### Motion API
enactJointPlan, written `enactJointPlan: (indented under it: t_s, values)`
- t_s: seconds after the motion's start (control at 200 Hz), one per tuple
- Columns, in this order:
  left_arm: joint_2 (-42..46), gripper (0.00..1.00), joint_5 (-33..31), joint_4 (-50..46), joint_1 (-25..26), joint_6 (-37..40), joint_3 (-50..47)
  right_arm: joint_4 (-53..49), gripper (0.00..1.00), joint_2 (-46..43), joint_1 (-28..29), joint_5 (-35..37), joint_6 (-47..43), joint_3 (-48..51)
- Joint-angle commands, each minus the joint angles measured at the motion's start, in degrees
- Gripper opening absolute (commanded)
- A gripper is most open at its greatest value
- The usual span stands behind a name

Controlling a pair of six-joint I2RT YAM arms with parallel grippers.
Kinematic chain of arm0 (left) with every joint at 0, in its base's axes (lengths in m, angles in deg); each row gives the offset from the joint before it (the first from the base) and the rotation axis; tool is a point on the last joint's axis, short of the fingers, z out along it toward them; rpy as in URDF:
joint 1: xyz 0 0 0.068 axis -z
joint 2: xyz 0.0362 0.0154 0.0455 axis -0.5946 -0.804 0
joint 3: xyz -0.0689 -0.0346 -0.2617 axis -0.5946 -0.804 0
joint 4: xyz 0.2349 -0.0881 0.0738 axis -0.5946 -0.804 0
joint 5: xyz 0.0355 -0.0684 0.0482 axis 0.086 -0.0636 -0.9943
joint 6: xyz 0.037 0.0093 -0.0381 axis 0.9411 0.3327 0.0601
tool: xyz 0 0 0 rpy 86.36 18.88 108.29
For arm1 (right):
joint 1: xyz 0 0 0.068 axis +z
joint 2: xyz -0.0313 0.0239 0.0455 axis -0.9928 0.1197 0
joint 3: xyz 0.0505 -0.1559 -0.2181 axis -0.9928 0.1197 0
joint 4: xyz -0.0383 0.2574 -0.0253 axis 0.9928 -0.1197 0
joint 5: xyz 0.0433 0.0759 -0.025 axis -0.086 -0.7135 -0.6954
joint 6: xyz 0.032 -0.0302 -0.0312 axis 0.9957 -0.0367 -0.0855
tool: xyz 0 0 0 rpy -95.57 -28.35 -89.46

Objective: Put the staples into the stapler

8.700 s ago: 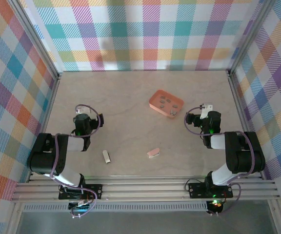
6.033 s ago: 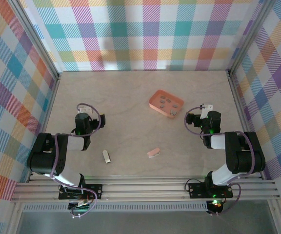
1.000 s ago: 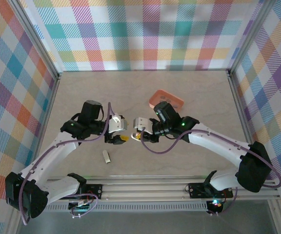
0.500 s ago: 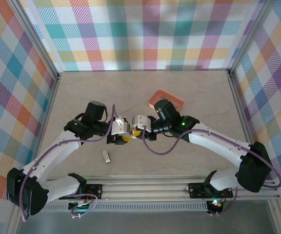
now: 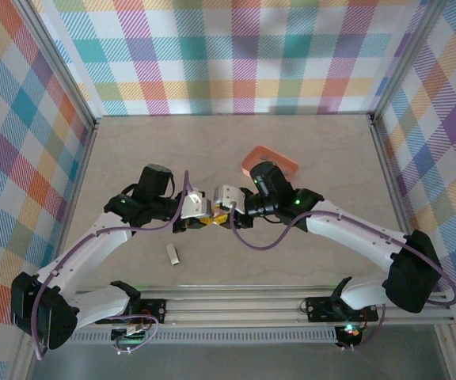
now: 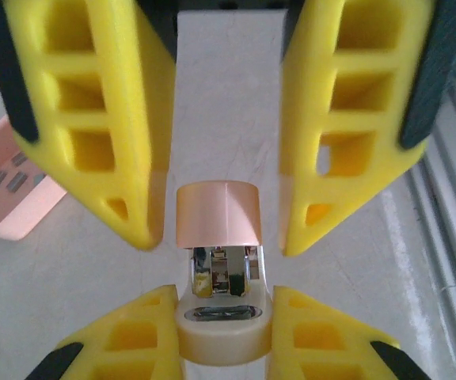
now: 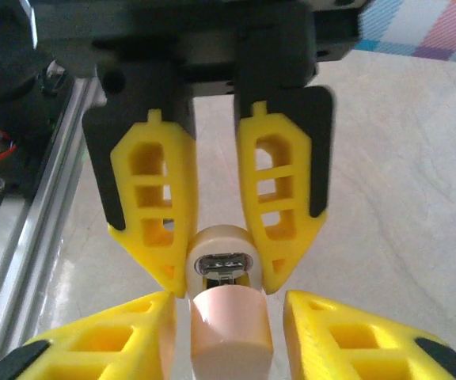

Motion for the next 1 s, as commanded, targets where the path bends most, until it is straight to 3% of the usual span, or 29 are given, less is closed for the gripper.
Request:
enactJointPlan:
  t_s: [0.0, 0.285, 0.41, 0.995]
  values:
    - [-0.05, 0.05, -4.49, 0.92, 0.51, -1.36, 0.12, 4.05, 0.53, -2.55, -0.3, 3.22, 10.13, 1.22]
    - [0.14, 0.0, -10.78, 9.46, 0.51, -4.44, -4.46, 0.7, 0.64, -2.34, -0.31, 14.81, 38.61, 1.25]
    - [0.48, 0.0, -13.05, 12.34, 0.51, -4.44, -5.82, 1.2, 0.68, -2.69, -0.32, 15.04, 46.48, 2.66]
    - [3.03, 0.0, -15.69, 13.61, 0.51, -3.7, -8.59, 1.48, 0.67, -2.3, -0.26, 16.76, 65.2, 3.13]
